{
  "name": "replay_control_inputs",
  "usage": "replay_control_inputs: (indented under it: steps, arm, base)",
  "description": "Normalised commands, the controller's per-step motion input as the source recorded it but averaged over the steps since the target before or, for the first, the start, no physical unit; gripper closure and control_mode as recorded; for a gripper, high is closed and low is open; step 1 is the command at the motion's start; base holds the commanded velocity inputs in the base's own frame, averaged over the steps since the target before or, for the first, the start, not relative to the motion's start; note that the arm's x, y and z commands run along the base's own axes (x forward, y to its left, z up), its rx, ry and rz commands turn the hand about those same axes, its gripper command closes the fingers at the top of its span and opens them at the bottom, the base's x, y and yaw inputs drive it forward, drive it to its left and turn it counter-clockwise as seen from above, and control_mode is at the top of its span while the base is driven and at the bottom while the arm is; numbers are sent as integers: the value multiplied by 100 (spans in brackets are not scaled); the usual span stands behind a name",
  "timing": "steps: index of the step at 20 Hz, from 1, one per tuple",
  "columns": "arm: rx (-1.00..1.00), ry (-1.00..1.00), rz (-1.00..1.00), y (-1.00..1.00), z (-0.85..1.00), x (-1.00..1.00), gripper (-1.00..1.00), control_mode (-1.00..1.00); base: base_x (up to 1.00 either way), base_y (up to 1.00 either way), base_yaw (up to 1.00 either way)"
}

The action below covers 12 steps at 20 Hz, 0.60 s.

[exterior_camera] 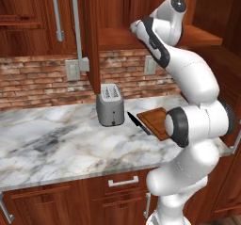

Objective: Pick the bread, place it on the cutting board, pick the jam, place it on the counter, and close the cabinet.

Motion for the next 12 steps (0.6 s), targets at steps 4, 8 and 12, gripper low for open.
replay_control_inputs:
  steps: [4,8,12]
  arm:
    - [0,0,0,0,0,-63,100,-100]
    - [0,0,0,0,0,-71,100,-100]
    - [0,0,0,0,0,-76,100,-100]
  base:
    - [0,0,0]
    - [0,0,0]
    - [0,0,0]
